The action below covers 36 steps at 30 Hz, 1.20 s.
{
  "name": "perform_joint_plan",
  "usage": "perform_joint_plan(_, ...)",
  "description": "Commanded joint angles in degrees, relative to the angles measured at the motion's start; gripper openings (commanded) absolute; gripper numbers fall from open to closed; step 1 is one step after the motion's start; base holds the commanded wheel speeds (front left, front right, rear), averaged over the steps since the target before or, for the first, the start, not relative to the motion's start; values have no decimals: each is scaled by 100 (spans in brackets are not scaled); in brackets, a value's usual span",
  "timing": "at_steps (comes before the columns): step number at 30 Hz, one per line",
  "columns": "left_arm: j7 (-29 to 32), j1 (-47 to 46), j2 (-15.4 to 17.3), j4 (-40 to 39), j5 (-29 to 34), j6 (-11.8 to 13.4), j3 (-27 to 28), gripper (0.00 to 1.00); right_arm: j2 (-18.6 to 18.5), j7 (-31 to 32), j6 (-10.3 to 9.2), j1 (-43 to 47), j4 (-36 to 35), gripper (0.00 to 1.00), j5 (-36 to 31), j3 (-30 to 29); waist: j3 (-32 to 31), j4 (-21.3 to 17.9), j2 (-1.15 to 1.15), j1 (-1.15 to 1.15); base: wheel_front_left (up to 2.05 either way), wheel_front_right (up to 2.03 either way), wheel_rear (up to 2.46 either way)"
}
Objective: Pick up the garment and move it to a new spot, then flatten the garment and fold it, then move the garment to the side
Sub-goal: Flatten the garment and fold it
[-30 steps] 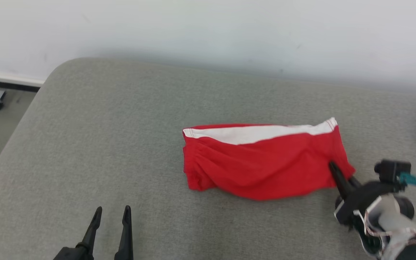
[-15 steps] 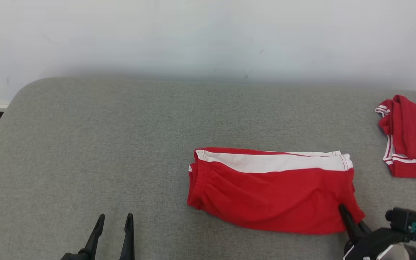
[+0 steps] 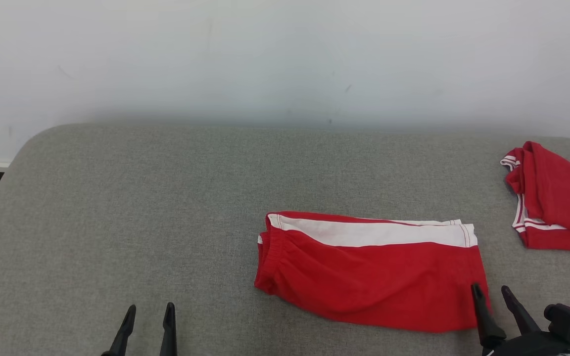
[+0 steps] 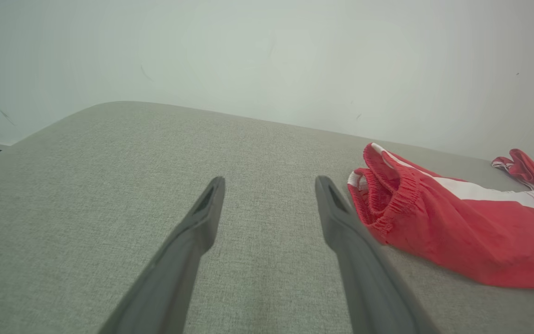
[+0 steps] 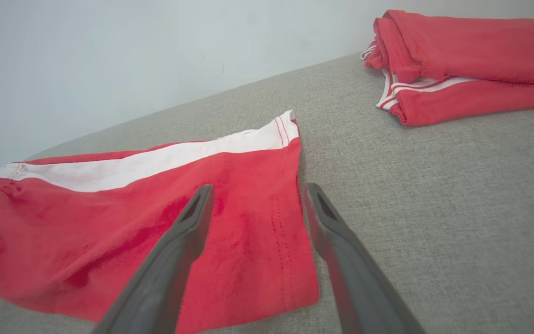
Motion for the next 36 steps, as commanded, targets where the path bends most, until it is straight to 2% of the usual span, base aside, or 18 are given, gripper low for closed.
perform_joint_plan(1,-7,65,-4,-9,13,-9,26,100,27,-7,5,70,-38,100,-167,-102,-29,-20,0,0,0,0,0)
perform_joint_plan(6,-7,111,-5,-33,63,-10,78,100,214,-7,5,-28,80,100,-664,-310,-54,-49,0,0,0,0,0)
perform_joint_plan(16,-7,-16,-4,-10,176,-10,6,100,139,472,5,-1102,1259,100,-1133,-293,96,93,0,0,0,0,0)
perform_joint_plan(23,-7,-95,-5,15,309,32,-56,100,198,703,5,-1588,2047,100,-1138,-177,213,209,0,0,0,0,0)
perform_joint_plan(33,-7,-85,-4,82,300,58,14,100,448,1067,5,-1952,2842,100,-670,212,300,271,0,0,0,0,0)
perform_joint_plan(34,-7,-87,-5,88,298,57,16,100,469,1080,5,-1987,2868,41,-611,235,303,271,0,0,0,0,0)
perform_joint_plan(36,-7,-95,-4,105,298,53,25,100,488,1099,5,-2049,2921,0,-526,294,303,268,0,0,0,0,0)
